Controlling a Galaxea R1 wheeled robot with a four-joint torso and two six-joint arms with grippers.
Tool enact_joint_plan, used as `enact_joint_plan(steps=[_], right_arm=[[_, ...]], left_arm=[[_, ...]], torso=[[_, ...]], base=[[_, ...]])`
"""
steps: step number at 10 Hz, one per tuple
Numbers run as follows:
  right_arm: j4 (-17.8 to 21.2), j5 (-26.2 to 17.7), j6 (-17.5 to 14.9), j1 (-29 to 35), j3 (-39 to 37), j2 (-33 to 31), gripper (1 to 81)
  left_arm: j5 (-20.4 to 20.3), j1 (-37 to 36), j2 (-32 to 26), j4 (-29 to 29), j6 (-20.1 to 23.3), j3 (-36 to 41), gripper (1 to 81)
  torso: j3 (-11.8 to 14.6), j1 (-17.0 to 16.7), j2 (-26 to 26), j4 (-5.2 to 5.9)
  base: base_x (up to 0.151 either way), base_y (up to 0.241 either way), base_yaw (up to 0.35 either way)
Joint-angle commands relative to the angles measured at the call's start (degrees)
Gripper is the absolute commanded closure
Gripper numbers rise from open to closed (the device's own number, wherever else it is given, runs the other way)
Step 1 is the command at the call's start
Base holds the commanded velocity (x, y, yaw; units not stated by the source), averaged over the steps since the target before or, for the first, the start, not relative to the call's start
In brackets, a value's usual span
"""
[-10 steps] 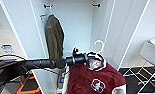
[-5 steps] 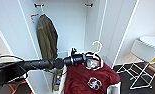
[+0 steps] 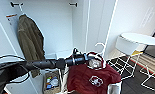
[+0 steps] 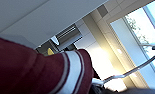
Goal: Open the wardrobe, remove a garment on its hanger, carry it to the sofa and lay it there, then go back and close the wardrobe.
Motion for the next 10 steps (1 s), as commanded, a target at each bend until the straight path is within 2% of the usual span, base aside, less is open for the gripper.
enact_joint_plan(steps=[1, 10], right_arm=[[0.11, -3.61, -0.53, 0.90, 0.65, 0.53, 1.0], [0.19, -3.61, -0.53, 0.82, 0.65, 0.61, 1.0]], left_arm=[[-4.40, -10.90, 0.59, 1.85, 0.31, 1.46, 81.1], [-4.22, -10.98, 1.29, 1.94, 0.31, 1.11, 81.1]], torso=[[0.00, 0.00, 0.00, 0.00], [0.00, -0.03, -0.02, 0.00]], base=[[0.000, 0.000, -0.377], [0.000, 0.000, -0.378]])
